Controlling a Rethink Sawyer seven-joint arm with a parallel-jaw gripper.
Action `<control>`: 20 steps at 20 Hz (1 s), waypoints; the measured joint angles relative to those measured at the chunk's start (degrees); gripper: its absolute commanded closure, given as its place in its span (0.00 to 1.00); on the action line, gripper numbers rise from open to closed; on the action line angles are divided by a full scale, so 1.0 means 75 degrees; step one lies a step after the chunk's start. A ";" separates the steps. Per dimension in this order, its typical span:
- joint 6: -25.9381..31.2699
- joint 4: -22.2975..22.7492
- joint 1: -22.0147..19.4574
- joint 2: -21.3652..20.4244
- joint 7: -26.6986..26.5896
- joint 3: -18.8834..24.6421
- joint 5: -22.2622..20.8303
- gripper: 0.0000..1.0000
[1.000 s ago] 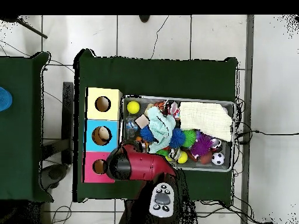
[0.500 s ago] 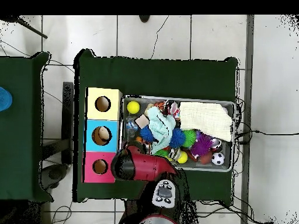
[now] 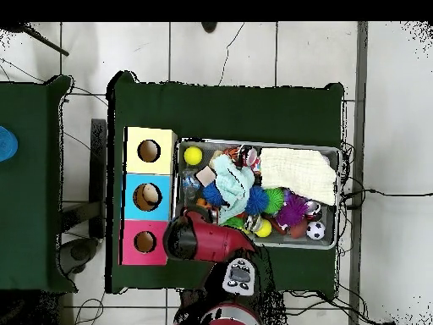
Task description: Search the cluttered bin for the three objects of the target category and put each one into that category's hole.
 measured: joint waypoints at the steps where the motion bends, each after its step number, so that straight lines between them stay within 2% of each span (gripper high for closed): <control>1: -0.0014 0.0000 -0.0038 0.0002 0.0000 0.0044 0.0024 0.00; 11: -0.0253 0.0003 -0.0667 0.0006 0.0000 0.0666 0.0083 0.00; 20: -0.0622 0.0049 -0.1016 0.0020 0.0000 0.1118 0.0089 0.00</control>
